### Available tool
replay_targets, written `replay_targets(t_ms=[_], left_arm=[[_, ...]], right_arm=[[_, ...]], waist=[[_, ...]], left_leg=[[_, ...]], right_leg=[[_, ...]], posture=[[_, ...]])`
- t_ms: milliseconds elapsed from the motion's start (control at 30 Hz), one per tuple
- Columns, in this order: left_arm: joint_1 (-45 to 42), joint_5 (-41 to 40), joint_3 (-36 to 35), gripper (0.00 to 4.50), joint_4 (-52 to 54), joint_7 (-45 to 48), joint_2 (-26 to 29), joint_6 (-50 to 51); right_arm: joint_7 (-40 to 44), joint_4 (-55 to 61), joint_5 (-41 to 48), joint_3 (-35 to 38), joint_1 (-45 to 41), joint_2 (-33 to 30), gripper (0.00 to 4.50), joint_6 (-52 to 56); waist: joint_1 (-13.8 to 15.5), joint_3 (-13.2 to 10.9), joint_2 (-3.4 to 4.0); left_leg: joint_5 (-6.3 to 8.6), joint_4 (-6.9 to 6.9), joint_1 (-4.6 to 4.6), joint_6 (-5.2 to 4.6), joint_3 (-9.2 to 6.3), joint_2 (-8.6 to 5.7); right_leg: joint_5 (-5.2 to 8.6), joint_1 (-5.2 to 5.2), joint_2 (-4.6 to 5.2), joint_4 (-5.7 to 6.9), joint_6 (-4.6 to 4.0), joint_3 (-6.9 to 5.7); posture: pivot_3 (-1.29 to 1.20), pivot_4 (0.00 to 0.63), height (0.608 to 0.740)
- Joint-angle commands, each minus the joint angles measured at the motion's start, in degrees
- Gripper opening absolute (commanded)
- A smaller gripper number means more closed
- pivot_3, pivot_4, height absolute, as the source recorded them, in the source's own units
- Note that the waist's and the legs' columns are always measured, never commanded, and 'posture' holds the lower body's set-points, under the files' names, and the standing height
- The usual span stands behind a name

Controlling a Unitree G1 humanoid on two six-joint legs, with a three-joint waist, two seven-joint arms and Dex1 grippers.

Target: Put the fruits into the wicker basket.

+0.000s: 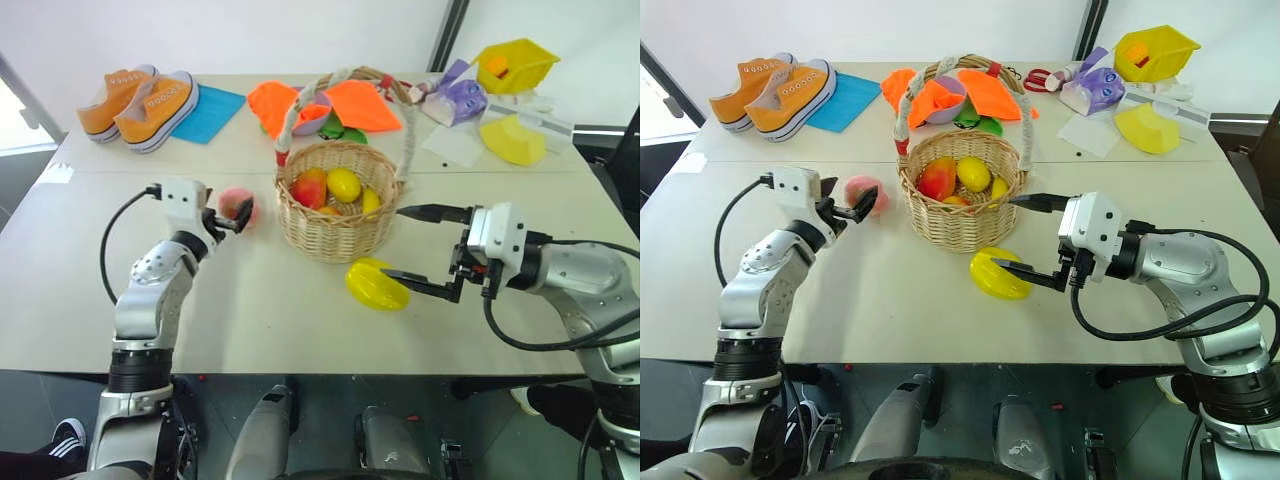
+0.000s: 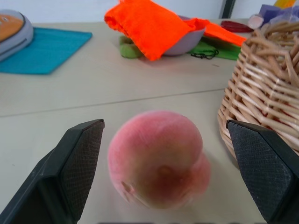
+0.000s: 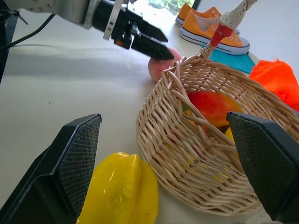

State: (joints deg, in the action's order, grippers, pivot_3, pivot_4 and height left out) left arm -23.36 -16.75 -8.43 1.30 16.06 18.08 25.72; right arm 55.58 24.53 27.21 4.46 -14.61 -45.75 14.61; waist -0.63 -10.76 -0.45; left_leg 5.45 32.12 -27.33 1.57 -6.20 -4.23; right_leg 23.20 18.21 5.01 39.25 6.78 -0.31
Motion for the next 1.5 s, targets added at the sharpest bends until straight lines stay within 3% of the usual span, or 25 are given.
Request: replay_targets(t_ms=[33,333,467,567,700,833,900,1033,1133,1233,1400,1467,1500], left_arm=[[-2.14,1.56,0.34,4.50,-1.16,-0.48,0.15,-1.96],[-4.86,5.17,3.01,4.50,-9.30,-1.17,-1.89,-3.81],[-4.23,4.72,2.79,3.33,-7.95,-0.97,-2.50,-3.74],[-3.38,4.27,1.68,3.15,-5.59,-0.95,-2.14,-4.82],[1.08,-3.25,1.09,3.15,6.67,8.39,0.57,-2.75],[5.10,-25.96,-5.24,3.15,24.32,17.07,6.11,8.50],[3.77,-30.02,-5.32,3.15,26.34,17.50,7.47,11.18],[-3.95,-26.72,2.34,3.15,25.04,13.49,2.45,10.40],[-10.50,-11.70,12.09,3.15,14.99,4.19,-4.12,5.55],[-13.48,-6.35,14.49,3.15,8.73,-0.82,-10.60,1.35],[-14.48,-2.04,15.22,3.15,5.14,-2.60,-14.07,-1.11],[-14.19,-3.51,13.95,4.18,5.10,-1.30,-14.20,-0.20],[-14.08,-3.45,13.84,4.45,5.24,-0.82,-13.91,0.00]], right_arm=[[-0.24,2.03,0.19,0.49,-0.38,0.29,4.48,-0.41],[-0.41,1.15,-1.62,0.18,0.13,0.77,4.48,-2.18],[-0.44,0.81,-2.14,0.13,-0.09,1.04,4.50,-2.60],[-0.31,0.28,-2.27,0.45,-0.11,1.19,4.50,-2.83],[-0.27,-0.85,-1.76,1.55,-0.07,1.15,4.50,-3.08],[-0.76,-3.25,-0.74,3.63,-0.08,2.06,4.50,-3.64],[-1.02,-3.63,0.33,4.74,0.04,2.74,4.50,-3.31],[-0.86,-2.40,2.74,6.94,2.52,2.88,4.50,-2.32],[0.03,-2.10,3.89,8.62,4.59,1.41,4.50,-0.96],[-0.64,-1.50,3.57,9.41,5.60,0.90,4.50,-0.55],[-1.81,0.87,3.57,9.57,6.63,1.23,4.50,0.07],[-2.11,1.13,3.42,9.64,6.88,1.17,4.50,0.17],[-2.20,1.10,3.30,9.58,6.88,1.14,4.50,0.13]], waist=[[-0.01,0.00,0.00],[-0.03,0.00,-0.01],[-0.02,0.00,-0.01],[-0.03,0.00,-0.01],[-0.14,0.00,-0.02],[-0.19,0.00,0.00],[0.18,0.01,0.02],[1.52,0.01,-0.02],[1.89,0.00,-0.05],[1.36,-0.03,-0.10],[0.24,-0.03,-0.09],[-0.16,-0.03,-0.09],[-0.16,-0.03,-0.09]], left_leg=[[0.00,0.00,0.00,0.00,0.00,0.00],[-0.02,0.03,0.00,0.01,-0.02,-0.02],[-0.03,0.04,0.01,0.03,-0.02,-0.02],[-0.03,0.04,0.01,0.03,-0.02,-0.02],[-0.04,0.02,0.00,0.05,-0.01,-0.01],[-0.07,-0.02,0.00,0.10,0.00,0.06],[-0.05,0.00,0.04,0.08,-0.05,0.06],[-0.06,0.10,0.20,0.03,-0.07,-0.02],[-0.09,0.16,0.17,-0.09,-0.06,-0.11],[-0.09,0.18,0.15,-0.14,0.00,-0.11],[-0.11,0.02,0.10,-0.11,0.06,-0.02],[-0.14,0.02,0.10,-0.07,0.05,-0.01],[-0.13,0.03,0.10,-0.07,0.06,-0.01]], right_leg=[[0.00,0.00,0.00,0.00,0.00,0.00],[-0.02,-0.05,0.00,0.04,0.03,-0.01],[-0.02,-0.05,0.00,0.08,0.03,-0.01],[-0.02,-0.05,0.00,0.08,0.03,-0.01],[-0.02,-0.04,0.00,0.08,0.03,0.00],[-0.01,-0.01,-0.01,0.07,0.01,0.04],[-0.01,0.02,-0.01,0.08,0.00,0.04],[-0.01,-0.09,0.01,0.01,0.01,0.01],[-0.07,-0.16,0.04,-0.04,0.11,0.01],[-0.09,-0.39,0.05,-0.04,0.15,0.01],[-0.09,-0.20,0.00,-0.02,0.15,0.01],[-0.09,-0.20,-0.01,-0.01,0.15,0.00],[-0.09,-0.21,0.00,-0.02,0.15,0.00]], posture=[[0.00,0.150,0.740],[0.00,0.150,0.740],[0.00,0.150,0.740],[0.00,0.150,0.740],[0.00,0.150,0.740],[0.00,0.150,0.740],[0.00,0.150,0.740],[0.00,0.150,0.740],[0.00,0.150,0.740],[0.00,0.150,0.740],[0.00,0.150,0.740],[0.00,0.150,0.740],[0.00,0.150,0.740]])
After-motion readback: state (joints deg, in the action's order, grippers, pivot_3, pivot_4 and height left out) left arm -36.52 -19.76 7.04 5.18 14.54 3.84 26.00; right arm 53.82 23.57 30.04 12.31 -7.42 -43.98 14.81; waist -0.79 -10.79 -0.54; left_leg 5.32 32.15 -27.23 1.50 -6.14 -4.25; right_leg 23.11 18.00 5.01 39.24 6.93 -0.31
